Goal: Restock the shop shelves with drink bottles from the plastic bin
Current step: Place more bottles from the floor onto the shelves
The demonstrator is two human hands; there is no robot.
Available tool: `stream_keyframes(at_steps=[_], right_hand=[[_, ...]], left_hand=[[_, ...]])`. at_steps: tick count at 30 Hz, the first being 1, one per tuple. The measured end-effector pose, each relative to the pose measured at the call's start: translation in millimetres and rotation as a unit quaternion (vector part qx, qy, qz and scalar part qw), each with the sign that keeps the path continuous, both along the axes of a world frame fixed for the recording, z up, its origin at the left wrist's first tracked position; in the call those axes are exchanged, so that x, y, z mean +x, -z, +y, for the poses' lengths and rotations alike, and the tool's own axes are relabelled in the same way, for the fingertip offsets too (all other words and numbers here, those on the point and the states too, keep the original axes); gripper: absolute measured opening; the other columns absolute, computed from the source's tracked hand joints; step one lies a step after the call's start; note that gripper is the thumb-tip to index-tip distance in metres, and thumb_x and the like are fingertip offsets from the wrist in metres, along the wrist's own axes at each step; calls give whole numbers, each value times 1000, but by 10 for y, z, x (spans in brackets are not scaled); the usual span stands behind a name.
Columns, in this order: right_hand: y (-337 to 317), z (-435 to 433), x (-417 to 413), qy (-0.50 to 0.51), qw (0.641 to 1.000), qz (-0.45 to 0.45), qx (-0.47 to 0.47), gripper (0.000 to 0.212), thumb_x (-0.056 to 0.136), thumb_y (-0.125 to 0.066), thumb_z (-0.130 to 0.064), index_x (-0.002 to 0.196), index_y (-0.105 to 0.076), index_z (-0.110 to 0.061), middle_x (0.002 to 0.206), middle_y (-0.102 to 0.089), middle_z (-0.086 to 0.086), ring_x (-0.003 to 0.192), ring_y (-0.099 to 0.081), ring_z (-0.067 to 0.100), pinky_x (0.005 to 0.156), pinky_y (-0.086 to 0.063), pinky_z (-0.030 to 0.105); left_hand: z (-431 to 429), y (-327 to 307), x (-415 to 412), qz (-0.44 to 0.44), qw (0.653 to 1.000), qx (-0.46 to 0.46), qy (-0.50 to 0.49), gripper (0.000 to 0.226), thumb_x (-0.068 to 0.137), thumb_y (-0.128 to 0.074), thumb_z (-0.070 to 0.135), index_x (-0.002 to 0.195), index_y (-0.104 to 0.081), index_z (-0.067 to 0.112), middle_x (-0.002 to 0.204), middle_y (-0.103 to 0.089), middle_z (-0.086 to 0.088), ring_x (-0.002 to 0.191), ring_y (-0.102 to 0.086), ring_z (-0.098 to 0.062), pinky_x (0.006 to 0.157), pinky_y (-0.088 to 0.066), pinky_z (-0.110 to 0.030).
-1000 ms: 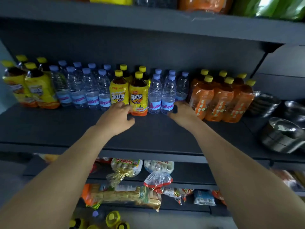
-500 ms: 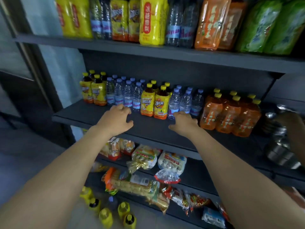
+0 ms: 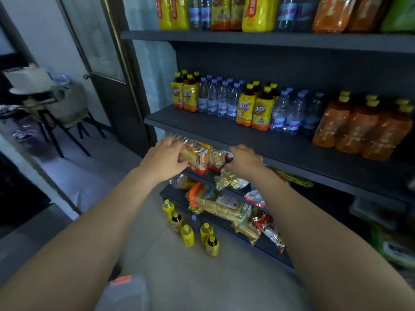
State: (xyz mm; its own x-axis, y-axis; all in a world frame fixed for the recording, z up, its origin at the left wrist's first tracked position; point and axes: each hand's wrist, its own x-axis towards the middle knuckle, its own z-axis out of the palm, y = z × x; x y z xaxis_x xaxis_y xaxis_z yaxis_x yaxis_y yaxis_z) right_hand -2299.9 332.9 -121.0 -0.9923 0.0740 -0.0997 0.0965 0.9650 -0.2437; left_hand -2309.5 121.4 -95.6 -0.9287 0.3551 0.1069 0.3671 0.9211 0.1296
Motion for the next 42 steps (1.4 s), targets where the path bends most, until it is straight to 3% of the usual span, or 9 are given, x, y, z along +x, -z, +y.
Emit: stream_keyframes(at_steps=[3,8,16,25,32,38,42], right_hand=[[81,-246,-20,-9,1000,-6,5,45,91,-53,-30,133,-43,-15,138,-39,10,127,-38,32,103,-33,52],[240,-590,-186,-25,999,-25,34,53,93,-53,-29,141,-34,-14,149,-30,11,135,-30,33,107,-29,57],[478,-997,-547,10,997,-13,78,52,93,-51,-31,139,-35,-13,142,-37,11,130,-36,32,103,-33,49],[1239,-1039,-843,34,996,-62,50,53,95,-50,-31,142,-32,-14,147,-33,11,136,-30,31,108,-29,54],[2338,-907,-1226,23,994,-87,56,51,96,-47,-32,141,-33,-15,146,-33,9,132,-34,29,106,-30,49],[3662,-711,-1430,28,994,-97,48,62,93,-52,-38,146,-26,-18,150,-30,10,136,-30,31,108,-28,50],[4736,-607,-1486,26,994,-104,39,57,93,-53,-40,141,-33,-17,145,-34,8,132,-33,30,103,-34,47]], left_hand=[[-215,91,32,0,1000,-2,-9,47,91,-49,36,132,-44,14,134,-40,-9,126,-35,-28,100,-38,-45],[-554,328,-124,-4,1000,0,-11,48,90,-50,37,133,-45,13,132,-42,-10,126,-36,-29,98,-40,-44],[-995,732,-604,-13,1000,8,-1,49,90,-51,37,131,-47,11,132,-44,-11,123,-39,-29,96,-40,-43],[-975,1481,-1105,-71,997,14,13,45,88,-52,35,126,-49,11,128,-44,-14,121,-40,-33,95,-41,-44],[-810,2559,-1510,-84,996,22,11,47,88,-53,35,128,-49,10,129,-45,-15,123,-39,-32,99,-37,-42],[-619,3841,-1775,-93,995,31,26,47,85,-57,33,126,-52,9,127,-47,-15,121,-42,-34,99,-39,-48],[-479,4807,-1881,-80,995,46,25,45,84,-59,29,124,-53,8,122,-48,-16,116,-45,-35,94,-41,-46]])
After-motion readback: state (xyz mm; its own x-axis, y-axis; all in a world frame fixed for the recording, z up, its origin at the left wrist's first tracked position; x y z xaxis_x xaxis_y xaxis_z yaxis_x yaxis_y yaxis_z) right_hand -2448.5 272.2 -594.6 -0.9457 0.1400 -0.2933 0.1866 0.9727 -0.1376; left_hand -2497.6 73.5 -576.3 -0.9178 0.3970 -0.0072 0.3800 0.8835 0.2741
